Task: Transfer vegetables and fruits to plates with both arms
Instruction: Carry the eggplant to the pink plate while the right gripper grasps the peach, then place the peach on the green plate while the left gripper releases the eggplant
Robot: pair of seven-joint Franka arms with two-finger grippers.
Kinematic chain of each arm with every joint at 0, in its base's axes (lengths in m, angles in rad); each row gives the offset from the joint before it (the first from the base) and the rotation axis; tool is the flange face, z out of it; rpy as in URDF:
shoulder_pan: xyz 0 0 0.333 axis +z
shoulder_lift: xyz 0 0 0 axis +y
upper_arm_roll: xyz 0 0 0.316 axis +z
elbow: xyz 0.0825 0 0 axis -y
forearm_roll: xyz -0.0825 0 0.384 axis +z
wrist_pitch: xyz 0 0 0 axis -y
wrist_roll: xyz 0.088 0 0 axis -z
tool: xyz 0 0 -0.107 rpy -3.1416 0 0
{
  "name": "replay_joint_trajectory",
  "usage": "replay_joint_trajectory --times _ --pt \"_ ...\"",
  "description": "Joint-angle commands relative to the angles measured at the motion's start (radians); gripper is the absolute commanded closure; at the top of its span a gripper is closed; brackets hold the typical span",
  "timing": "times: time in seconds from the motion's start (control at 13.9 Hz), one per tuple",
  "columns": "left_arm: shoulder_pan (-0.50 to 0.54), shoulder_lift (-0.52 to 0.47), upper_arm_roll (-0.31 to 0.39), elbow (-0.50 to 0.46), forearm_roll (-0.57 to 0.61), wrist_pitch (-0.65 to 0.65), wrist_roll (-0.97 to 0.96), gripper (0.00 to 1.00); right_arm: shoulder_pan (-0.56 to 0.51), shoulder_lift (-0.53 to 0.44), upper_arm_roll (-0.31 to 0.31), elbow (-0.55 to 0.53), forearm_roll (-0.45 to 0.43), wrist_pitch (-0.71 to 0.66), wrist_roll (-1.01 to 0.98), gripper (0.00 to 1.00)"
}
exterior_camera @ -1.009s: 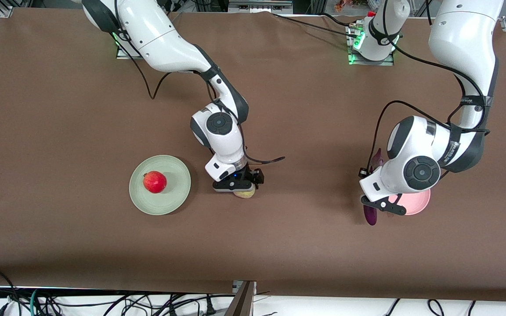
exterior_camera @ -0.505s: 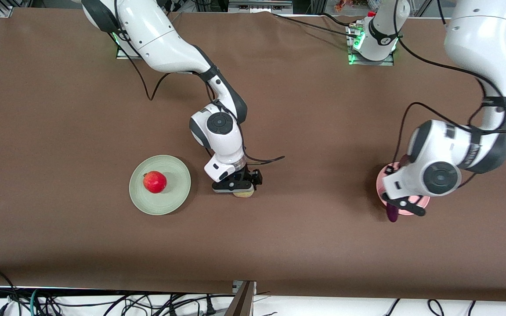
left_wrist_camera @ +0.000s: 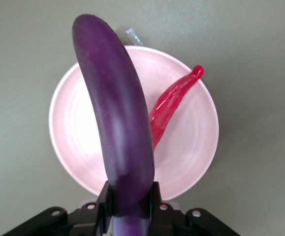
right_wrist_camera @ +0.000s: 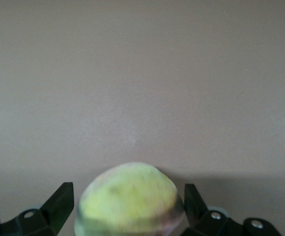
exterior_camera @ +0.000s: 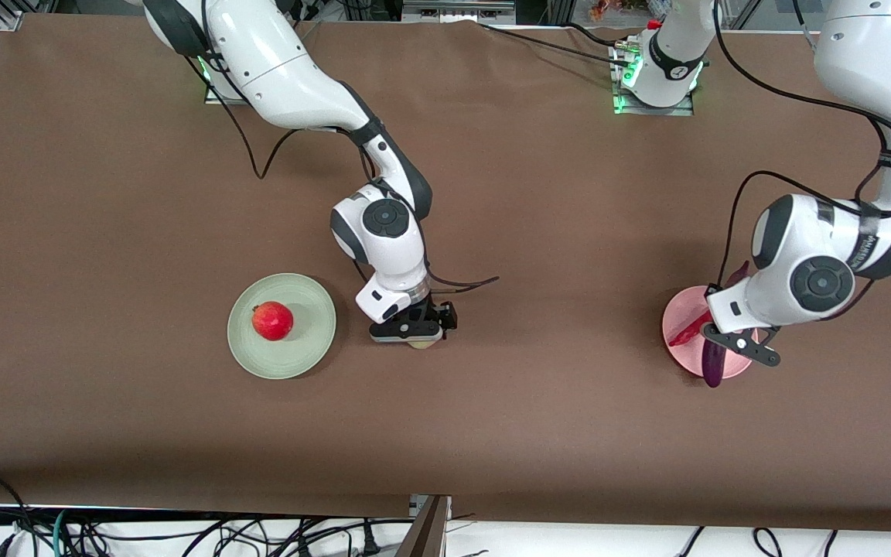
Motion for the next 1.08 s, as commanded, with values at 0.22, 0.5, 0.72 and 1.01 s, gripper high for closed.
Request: replay_joint_trajectory --times 0.22,0.5,0.72,1.01 --pt "0.050 -0.051 -0.012 -0.097 0.016 0.089 0.072 0.74 0.003 0.002 -0.006 0.007 -0.009 -0.006 -0.002 0.32" --pt "0.050 -0.039 -0.012 -0.088 0.016 0.101 0.074 0.00 -0.053 -0.091 0.005 0.007 -0.004 -0.210 -0.074 0.64" --pt "0.048 -0.053 -0.020 -0.080 0.016 0.090 0.080 0.00 -0.133 -0.173 -0.001 0.007 0.124 -0.368 -0.340 0.64" --pt "0.041 -0.109 -0.096 -0.016 -0.044 -0.046 0.045 0.00 -0.254 -0.233 -0.005 -0.079 0.143 -0.476 -0.600 0.60"
